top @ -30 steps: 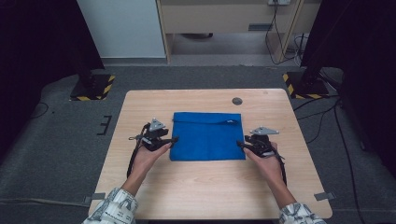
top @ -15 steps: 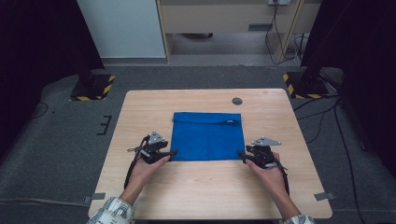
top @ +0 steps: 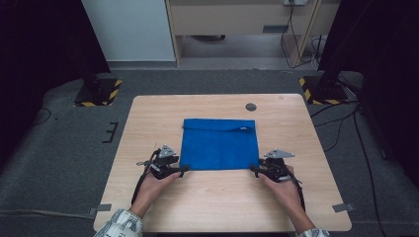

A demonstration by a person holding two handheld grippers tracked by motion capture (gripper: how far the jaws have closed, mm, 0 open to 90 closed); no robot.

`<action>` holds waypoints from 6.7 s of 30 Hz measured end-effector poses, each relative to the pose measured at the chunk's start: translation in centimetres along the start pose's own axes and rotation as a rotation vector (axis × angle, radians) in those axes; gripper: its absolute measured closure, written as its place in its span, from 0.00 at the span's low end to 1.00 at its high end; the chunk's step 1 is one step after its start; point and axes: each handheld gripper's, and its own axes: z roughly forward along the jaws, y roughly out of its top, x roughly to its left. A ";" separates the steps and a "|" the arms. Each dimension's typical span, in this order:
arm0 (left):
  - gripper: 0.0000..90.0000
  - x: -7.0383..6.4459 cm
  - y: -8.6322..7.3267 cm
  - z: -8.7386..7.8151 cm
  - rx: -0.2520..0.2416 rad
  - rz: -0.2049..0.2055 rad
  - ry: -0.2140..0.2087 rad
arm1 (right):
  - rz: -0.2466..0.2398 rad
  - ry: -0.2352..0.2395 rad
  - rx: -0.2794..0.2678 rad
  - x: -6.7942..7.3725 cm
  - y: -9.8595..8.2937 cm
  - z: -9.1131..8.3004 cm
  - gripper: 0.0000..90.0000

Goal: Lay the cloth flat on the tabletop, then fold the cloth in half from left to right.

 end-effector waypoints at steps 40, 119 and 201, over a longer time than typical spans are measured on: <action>0.98 -2.4 0.4 -1.9 0.065 0.022 -0.071 | -0.068 0.006 0.064 0.9 -0.9 -3.2 0.97; 0.53 4.3 5.4 2.5 -0.043 -0.004 0.072 | 0.134 -0.133 0.007 -8.4 10.7 8.8 0.83; 0.13 4.8 8.5 2.1 -0.100 0.017 0.047 | -0.254 0.218 0.073 12.8 7.5 6.6 0.34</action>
